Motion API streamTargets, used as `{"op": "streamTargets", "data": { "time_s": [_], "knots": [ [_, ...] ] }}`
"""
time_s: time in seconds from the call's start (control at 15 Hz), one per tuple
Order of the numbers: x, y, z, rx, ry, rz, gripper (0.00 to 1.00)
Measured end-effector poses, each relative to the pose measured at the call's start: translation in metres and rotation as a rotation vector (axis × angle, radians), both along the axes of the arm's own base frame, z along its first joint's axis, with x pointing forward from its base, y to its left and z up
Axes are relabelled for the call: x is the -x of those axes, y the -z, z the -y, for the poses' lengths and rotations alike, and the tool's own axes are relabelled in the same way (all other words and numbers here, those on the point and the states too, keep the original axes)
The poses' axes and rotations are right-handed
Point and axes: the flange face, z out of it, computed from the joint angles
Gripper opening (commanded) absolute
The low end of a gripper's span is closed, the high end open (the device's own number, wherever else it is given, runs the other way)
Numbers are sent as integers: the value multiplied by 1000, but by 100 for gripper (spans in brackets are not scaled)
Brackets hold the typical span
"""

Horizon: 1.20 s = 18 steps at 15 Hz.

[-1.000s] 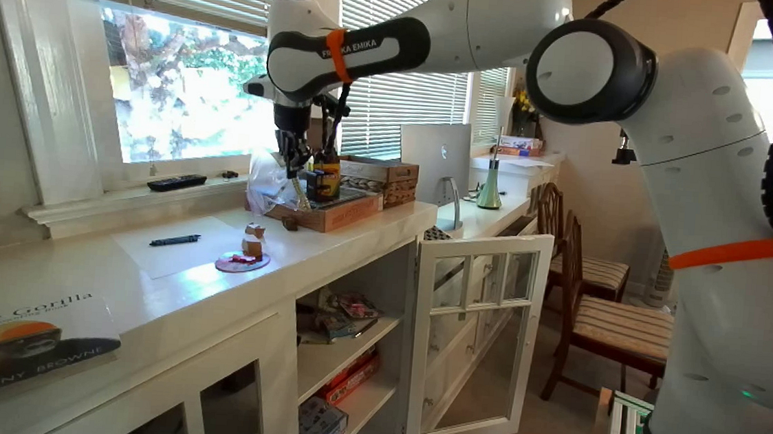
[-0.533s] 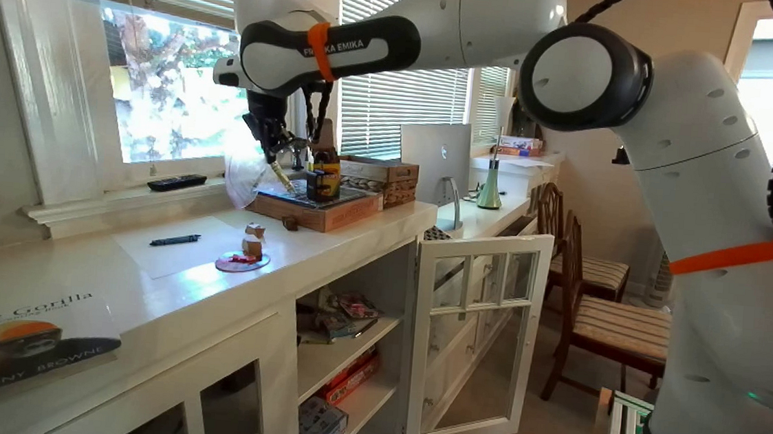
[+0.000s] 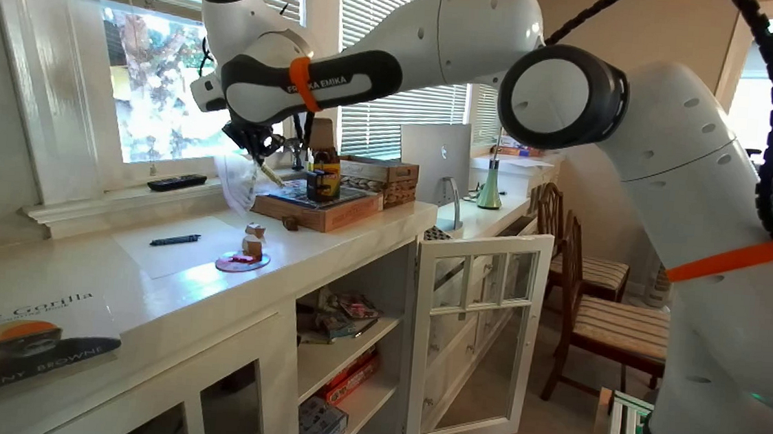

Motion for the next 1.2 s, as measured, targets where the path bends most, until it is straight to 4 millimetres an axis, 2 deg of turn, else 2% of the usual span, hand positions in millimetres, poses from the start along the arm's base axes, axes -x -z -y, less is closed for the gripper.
{"op": "streamTargets", "data": {
  "time_s": [0.67,1.2],
  "knots": [
    [-20,16,-26,202,-290,13,0],
    [-22,17,-38,299,-435,-7,0]
  ]
}}
